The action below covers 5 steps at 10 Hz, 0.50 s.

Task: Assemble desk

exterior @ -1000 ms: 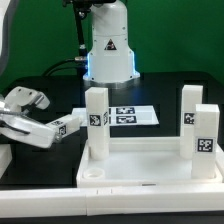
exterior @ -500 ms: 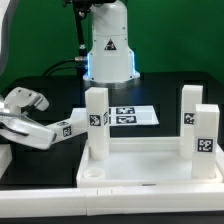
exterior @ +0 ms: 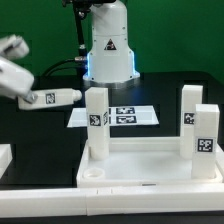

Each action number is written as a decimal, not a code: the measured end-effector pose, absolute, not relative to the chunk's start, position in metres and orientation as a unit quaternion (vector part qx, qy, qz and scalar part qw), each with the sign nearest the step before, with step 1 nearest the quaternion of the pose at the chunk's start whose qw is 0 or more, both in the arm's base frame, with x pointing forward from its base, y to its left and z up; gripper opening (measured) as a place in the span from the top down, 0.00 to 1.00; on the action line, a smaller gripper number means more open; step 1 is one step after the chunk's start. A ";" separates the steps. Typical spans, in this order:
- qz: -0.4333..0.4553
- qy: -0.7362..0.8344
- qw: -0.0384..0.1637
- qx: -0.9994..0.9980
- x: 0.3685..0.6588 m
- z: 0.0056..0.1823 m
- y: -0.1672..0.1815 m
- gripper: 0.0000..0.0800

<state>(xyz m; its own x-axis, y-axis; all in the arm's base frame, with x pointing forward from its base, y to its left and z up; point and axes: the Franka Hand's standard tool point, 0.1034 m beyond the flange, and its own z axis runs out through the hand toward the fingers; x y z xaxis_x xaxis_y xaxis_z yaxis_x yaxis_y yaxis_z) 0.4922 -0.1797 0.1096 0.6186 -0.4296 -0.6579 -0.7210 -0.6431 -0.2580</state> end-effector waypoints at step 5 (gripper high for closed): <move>0.135 0.334 0.192 -0.913 0.519 0.129 -0.180 0.64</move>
Offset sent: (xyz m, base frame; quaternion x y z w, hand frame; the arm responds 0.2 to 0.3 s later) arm 0.0000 0.0000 0.0000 0.0000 0.1296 0.0000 0.9916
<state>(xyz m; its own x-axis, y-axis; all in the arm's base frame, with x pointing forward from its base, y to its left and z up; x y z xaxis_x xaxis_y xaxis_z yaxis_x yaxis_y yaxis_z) 0.5194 -0.1801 0.1295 0.7404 -0.5574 -0.3757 -0.6616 -0.7032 -0.2606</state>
